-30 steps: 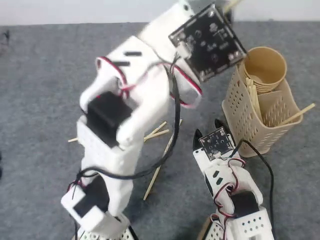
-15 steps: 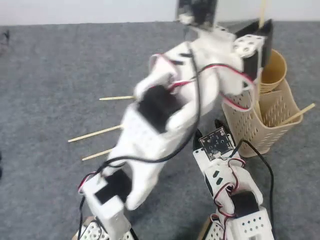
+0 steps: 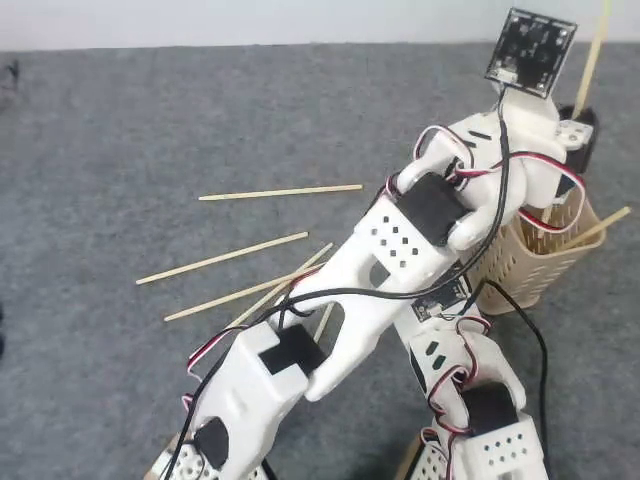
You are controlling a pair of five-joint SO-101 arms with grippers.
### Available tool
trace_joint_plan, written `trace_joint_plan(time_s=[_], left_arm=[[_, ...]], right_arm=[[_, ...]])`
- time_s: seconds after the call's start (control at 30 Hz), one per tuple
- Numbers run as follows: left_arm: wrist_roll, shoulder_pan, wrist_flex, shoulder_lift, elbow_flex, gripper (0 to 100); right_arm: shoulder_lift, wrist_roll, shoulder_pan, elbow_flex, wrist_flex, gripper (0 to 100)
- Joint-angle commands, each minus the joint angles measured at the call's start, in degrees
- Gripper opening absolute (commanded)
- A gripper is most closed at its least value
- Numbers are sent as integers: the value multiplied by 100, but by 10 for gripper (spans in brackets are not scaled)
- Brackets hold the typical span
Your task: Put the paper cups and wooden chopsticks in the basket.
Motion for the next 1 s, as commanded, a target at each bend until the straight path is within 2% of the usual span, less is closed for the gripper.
trace_joint_plan(time_s=[0.0, 0.07, 0.13, 0.33, 0.4, 0.47, 0.53, 0.6, 0.67, 0.73, 0.87, 0.97], left_arm=[[-334, 26, 334, -167, -84, 186], [-202, 26, 571, -255, -75, 321], [-132, 26, 862, -316, -75, 380], [-149, -176, 1116, -396, -145, 298], [-149, -334, 1556, -519, -374, 242], [-290, -545, 2215, -686, -637, 141], [-870, -862, 2954, -844, -919, 2], [-1670, -1284, 3807, -967, -1156, 36], [-2409, -1767, 4378, -1011, -1349, 16], [-2998, -2453, 4325, -1029, -1385, 13], [-3657, -3974, 4360, -1081, -1209, 19], [-4818, -4677, 4316, -967, -910, 16]], right_arm=[[-48, 79, 22, 79, -136, 209], [-48, 79, 22, 79, -136, 209], [-48, 79, 22, 79, -136, 209], [-48, 79, 22, 79, -136, 209], [-48, 79, 22, 88, -136, 209], [-48, 79, 22, 88, -136, 209], [-48, 79, 22, 88, -136, 209], [-48, 79, 22, 88, -136, 209], [-48, 79, 22, 88, -145, 209], [-48, 79, 22, 88, -145, 209], [-48, 79, 22, 88, -145, 209], [-48, 79, 22, 88, -136, 209]])
